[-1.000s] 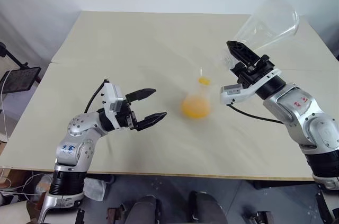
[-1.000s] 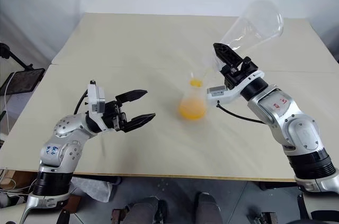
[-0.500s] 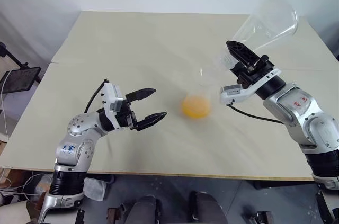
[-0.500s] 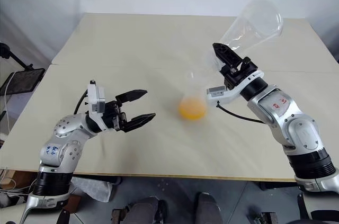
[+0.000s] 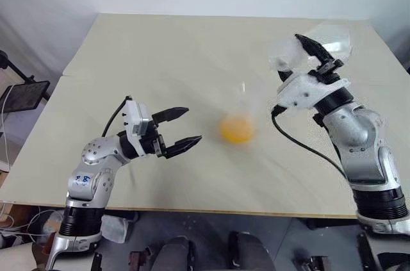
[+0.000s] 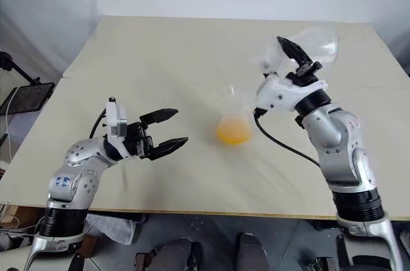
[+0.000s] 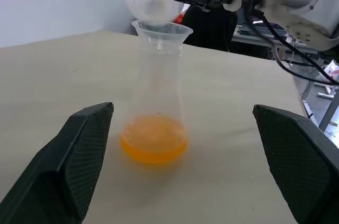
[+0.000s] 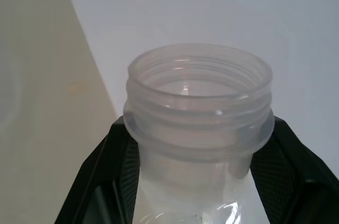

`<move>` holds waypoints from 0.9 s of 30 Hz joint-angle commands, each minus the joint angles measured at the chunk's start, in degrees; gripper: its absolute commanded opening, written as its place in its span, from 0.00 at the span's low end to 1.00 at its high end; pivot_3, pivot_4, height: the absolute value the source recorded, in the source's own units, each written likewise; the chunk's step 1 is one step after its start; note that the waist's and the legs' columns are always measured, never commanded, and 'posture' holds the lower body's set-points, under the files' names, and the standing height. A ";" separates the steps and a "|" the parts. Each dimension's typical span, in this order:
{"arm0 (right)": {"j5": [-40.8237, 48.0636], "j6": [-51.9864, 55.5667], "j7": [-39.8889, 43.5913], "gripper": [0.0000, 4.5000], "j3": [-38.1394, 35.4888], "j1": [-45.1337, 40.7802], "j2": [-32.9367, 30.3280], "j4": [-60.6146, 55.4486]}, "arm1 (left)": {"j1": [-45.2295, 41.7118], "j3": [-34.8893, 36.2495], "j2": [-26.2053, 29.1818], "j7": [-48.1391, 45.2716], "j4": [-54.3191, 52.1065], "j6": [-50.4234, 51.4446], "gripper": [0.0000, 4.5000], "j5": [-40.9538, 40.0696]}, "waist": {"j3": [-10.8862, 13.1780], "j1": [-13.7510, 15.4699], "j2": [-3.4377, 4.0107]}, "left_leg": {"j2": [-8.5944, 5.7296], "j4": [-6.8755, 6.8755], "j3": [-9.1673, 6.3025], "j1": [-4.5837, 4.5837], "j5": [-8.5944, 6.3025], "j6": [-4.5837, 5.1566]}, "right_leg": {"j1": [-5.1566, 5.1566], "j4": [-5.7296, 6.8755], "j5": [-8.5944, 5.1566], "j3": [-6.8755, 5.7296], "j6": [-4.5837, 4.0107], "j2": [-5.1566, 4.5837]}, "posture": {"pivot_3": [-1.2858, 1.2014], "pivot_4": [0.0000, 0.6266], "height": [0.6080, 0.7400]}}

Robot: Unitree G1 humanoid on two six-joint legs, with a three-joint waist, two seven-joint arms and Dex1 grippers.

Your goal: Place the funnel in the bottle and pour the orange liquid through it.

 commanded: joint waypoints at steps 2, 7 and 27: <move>10.81 11.37 1.94 0.55 -8.24 -0.41 2.24 -4.60 | -0.73 0.53 0.52 -0.51 -1.78 -0.75 1.00 -0.90 | 0.00 0.00 0.00 | -0.03 0.00 0.00 0.00 0.00 0.01 | -0.01 0.01 0.00 0.02 0.00 -0.04 | 0.52 0.24 1.00; 23.29 24.32 -1.44 0.55 -21.10 -0.88 6.43 -2.58 | -1.18 0.35 0.58 -0.86 -1.40 -0.58 1.00 -0.81 | 0.00 0.02 0.01 | -0.03 0.00 -0.03 0.01 0.00 0.01 | -0.02 0.09 0.00 0.08 0.00 -0.05 | 0.52 0.24 1.00; 39.48 18.58 -4.68 0.79 -33.66 3.51 5.79 17.20 | -3.07 -0.23 0.57 -1.90 -0.09 -0.20 1.00 -0.82 | -0.01 -0.16 0.02 | -0.04 -0.06 0.11 0.07 0.01 0.04 | -0.07 0.14 0.00 0.25 0.00 -0.05 | 0.52 0.24 1.00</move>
